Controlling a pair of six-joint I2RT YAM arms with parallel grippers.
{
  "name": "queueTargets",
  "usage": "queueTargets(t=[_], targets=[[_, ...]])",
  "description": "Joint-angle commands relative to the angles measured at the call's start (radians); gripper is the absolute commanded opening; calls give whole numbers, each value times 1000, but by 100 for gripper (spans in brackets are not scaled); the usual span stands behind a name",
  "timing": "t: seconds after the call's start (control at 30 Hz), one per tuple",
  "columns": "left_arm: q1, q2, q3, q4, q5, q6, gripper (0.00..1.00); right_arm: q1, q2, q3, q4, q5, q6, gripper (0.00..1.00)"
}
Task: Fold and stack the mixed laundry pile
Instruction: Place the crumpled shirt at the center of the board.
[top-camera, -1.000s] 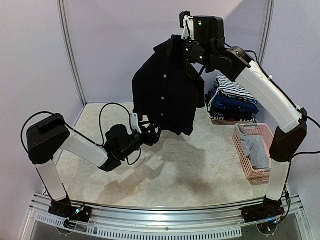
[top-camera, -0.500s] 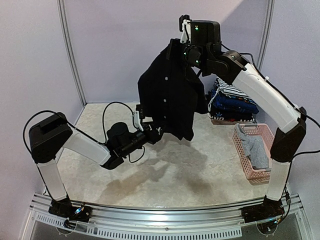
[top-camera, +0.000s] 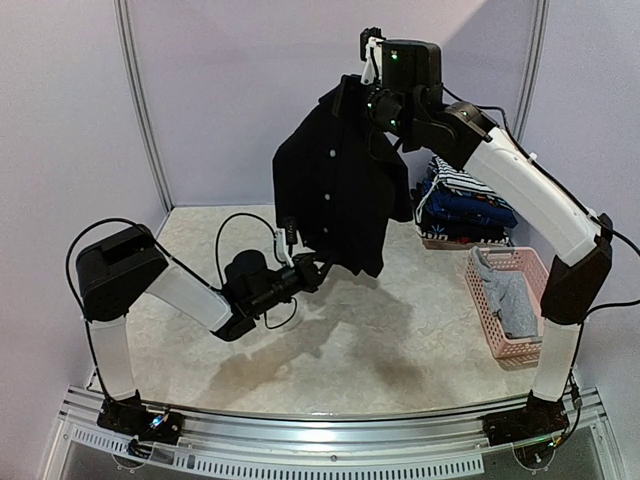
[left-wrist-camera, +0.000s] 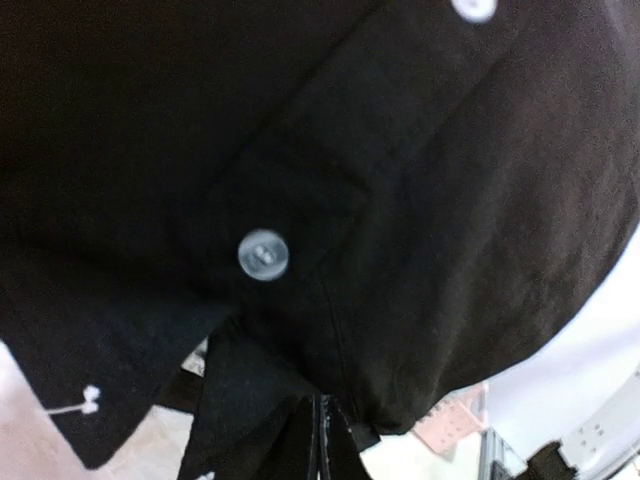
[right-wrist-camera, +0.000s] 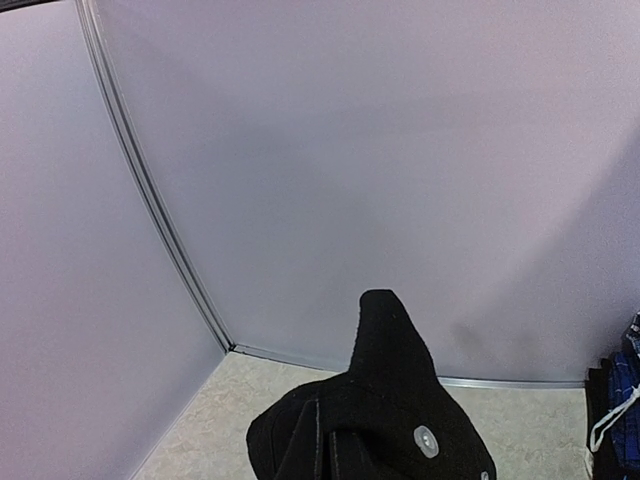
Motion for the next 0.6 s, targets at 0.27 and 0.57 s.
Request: queueTargets(t=[0.27,0.57], targets=[[44,-251,-108,-217,-109,168,0,6,-115,-222,98,142,-28,0],[48,-778,-41,-905,-380,497,0,2,-203,-514,150,305,-27,0]])
